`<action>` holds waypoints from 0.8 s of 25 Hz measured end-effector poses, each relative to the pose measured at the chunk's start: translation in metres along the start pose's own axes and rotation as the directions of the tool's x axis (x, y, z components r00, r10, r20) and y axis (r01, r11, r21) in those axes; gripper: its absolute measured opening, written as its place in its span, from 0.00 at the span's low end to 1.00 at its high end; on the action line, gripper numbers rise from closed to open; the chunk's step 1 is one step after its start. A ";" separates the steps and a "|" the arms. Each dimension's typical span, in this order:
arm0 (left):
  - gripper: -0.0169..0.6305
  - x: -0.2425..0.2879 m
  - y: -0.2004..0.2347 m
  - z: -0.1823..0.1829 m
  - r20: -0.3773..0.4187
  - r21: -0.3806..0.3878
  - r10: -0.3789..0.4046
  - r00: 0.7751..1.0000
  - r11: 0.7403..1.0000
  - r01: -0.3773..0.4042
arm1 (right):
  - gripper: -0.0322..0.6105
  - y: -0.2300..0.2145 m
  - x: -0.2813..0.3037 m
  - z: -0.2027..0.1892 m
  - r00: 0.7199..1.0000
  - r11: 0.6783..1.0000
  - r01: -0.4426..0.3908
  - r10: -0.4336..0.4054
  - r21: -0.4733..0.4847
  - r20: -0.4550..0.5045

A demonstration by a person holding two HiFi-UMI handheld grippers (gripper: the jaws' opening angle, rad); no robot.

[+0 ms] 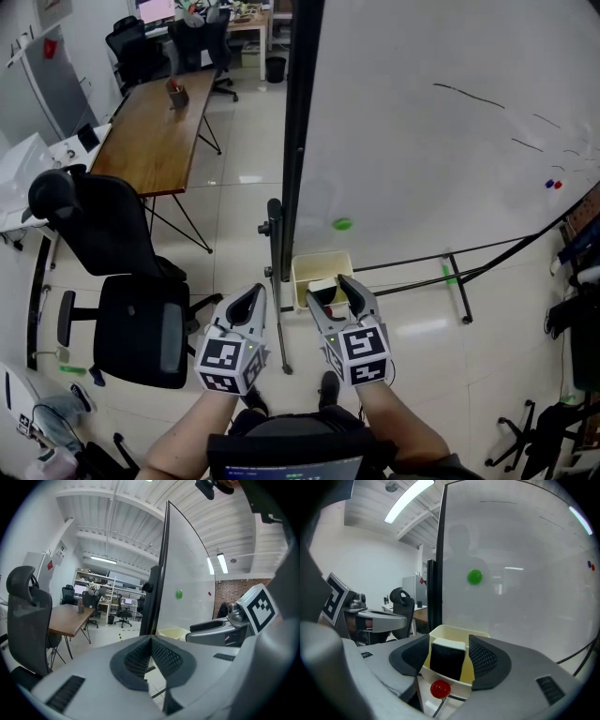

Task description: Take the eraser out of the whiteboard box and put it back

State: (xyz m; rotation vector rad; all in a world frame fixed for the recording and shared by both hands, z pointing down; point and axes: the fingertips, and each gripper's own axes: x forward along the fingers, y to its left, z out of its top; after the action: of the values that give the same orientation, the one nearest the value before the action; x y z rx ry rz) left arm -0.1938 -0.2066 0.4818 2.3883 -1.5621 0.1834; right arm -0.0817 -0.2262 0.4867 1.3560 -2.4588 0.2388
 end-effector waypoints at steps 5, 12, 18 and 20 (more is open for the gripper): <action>0.08 -0.012 -0.004 0.040 0.064 0.050 -0.013 0.998 0.999 0.009 | 0.49 -0.008 -0.024 0.043 0.996 1.000 -0.009 0.007 0.019 0.088; 0.08 -0.031 -0.003 0.105 0.176 0.066 -0.009 0.984 0.998 -0.003 | 0.49 -0.026 -0.064 0.118 0.968 0.999 -0.003 -0.007 0.040 0.251; 0.08 -0.046 -0.016 0.156 0.269 0.079 -0.053 0.962 0.996 0.033 | 0.14 -0.027 -0.096 0.172 0.921 0.995 -0.063 0.027 0.080 0.390; 0.08 -0.046 -0.016 0.161 0.265 0.086 -0.053 0.963 0.996 0.031 | 0.07 -0.024 -0.100 0.179 0.915 0.995 -0.074 0.043 0.061 0.401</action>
State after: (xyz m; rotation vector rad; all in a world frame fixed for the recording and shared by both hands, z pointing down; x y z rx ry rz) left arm -0.2052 -0.2081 0.3138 2.5960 -1.6424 -0.0905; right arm -0.0474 -0.2129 0.2831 1.4868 -2.8535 0.0701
